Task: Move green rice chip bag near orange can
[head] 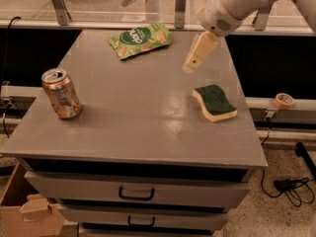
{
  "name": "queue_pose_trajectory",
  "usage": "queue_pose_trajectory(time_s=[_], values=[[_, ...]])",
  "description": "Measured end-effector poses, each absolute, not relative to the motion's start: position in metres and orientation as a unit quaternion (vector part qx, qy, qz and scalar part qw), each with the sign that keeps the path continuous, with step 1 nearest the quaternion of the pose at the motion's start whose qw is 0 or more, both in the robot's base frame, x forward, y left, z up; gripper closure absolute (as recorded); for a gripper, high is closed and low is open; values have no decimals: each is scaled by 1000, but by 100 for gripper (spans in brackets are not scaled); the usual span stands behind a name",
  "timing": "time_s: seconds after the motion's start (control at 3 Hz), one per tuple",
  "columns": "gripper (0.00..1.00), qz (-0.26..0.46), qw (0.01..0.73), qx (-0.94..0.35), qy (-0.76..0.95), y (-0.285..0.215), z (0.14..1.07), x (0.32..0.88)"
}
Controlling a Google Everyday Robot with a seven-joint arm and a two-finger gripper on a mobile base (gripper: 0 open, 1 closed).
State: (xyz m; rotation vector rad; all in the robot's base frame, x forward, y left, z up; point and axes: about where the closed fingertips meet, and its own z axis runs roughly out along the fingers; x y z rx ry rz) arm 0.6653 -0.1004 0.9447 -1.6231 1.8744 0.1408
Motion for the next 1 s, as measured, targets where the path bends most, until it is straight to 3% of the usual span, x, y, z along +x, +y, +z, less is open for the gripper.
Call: queue_pose_trajectory(time_s=[1.0], values=[[0, 141, 432, -491, 743, -39, 901, 814]])
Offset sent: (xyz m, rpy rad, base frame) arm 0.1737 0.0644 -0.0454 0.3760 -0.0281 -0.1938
